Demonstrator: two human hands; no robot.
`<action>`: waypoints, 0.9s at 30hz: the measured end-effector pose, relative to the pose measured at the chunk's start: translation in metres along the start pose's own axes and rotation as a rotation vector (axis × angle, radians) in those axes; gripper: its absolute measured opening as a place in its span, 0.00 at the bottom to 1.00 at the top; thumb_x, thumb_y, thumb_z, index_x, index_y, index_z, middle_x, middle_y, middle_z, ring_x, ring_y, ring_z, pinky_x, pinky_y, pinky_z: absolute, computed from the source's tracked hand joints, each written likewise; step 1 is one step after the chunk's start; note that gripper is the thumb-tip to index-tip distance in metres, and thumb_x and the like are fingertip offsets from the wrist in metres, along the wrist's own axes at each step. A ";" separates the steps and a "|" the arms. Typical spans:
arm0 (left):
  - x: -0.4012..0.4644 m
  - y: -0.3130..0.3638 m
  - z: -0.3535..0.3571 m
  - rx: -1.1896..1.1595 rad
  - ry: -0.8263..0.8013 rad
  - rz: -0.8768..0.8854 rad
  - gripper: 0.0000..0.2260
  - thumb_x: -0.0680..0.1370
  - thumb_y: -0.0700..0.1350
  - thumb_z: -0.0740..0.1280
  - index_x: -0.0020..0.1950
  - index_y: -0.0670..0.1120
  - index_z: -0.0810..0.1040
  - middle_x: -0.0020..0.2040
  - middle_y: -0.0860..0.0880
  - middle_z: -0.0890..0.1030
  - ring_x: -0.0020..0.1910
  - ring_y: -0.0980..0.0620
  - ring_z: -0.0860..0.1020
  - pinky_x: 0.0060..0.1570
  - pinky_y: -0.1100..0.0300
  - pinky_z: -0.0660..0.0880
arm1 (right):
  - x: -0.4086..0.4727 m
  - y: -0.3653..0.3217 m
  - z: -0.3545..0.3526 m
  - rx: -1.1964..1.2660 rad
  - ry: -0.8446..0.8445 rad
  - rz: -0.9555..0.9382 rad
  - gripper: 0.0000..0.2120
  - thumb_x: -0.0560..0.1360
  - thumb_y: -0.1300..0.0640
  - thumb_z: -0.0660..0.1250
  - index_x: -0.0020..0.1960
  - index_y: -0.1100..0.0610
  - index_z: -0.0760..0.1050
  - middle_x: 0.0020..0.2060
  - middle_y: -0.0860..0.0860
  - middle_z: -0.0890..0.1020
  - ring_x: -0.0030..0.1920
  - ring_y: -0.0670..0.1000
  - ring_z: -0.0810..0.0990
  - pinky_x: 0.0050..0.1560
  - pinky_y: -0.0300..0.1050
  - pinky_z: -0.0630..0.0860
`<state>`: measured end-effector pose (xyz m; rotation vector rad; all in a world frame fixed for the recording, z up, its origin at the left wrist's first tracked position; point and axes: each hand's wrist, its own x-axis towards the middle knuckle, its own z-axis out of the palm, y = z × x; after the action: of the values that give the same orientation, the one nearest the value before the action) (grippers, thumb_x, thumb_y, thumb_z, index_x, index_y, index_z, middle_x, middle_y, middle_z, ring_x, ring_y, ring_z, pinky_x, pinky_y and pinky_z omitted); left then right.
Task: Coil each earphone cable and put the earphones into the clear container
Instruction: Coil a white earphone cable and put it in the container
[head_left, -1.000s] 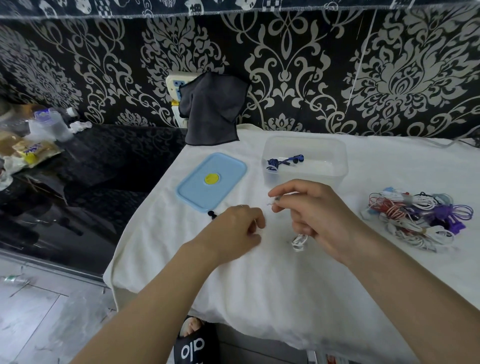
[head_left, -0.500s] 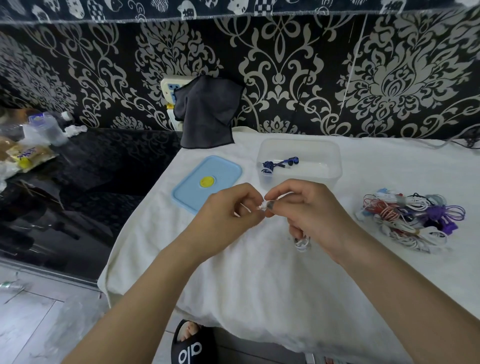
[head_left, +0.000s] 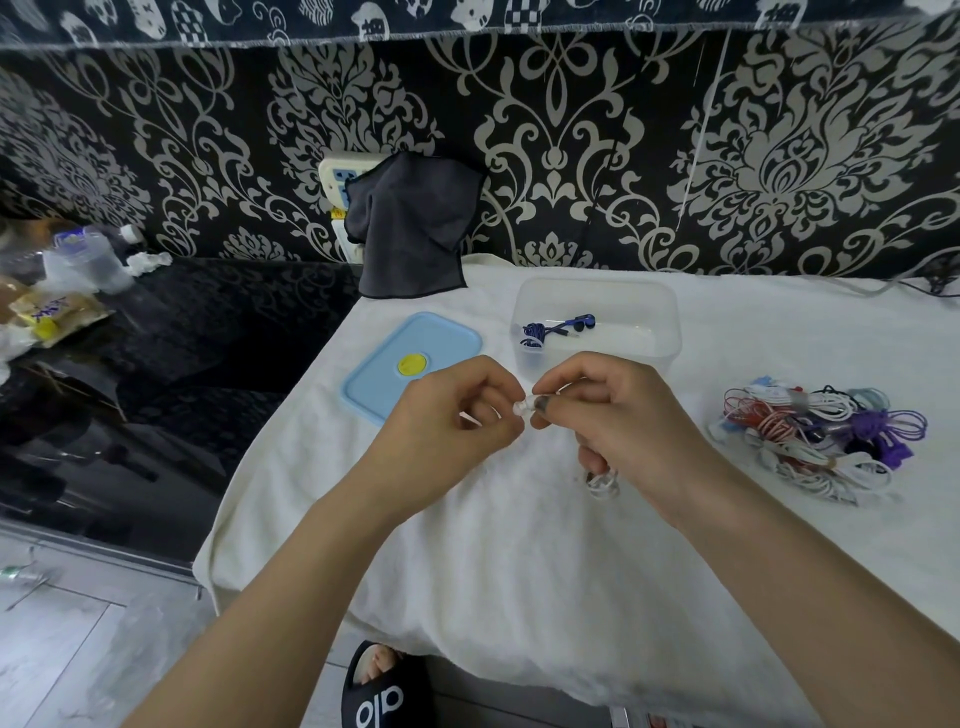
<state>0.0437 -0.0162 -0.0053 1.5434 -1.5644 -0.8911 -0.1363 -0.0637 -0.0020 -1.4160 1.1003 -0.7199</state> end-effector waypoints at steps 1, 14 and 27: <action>0.000 0.001 0.000 -0.006 0.002 0.003 0.07 0.76 0.36 0.72 0.47 0.48 0.81 0.41 0.50 0.83 0.40 0.49 0.79 0.44 0.57 0.78 | 0.000 0.000 0.000 0.009 -0.003 0.007 0.02 0.75 0.60 0.71 0.47 0.55 0.81 0.38 0.51 0.87 0.24 0.52 0.69 0.30 0.45 0.69; -0.004 0.009 -0.006 0.048 0.003 0.104 0.07 0.78 0.39 0.73 0.52 0.49 0.83 0.46 0.56 0.83 0.45 0.55 0.81 0.48 0.63 0.78 | -0.001 -0.007 -0.006 0.246 -0.079 0.136 0.03 0.75 0.65 0.70 0.48 0.61 0.82 0.38 0.59 0.85 0.26 0.47 0.63 0.26 0.40 0.66; -0.004 0.018 -0.012 -0.299 -0.081 0.073 0.04 0.76 0.37 0.73 0.49 0.43 0.84 0.41 0.47 0.87 0.39 0.54 0.82 0.41 0.69 0.74 | -0.002 -0.017 -0.014 0.497 -0.242 0.293 0.07 0.76 0.68 0.66 0.42 0.60 0.79 0.35 0.55 0.82 0.24 0.44 0.60 0.22 0.34 0.60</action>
<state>0.0462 -0.0112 0.0160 1.2455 -1.4566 -1.1029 -0.1457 -0.0692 0.0167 -0.8698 0.8401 -0.5441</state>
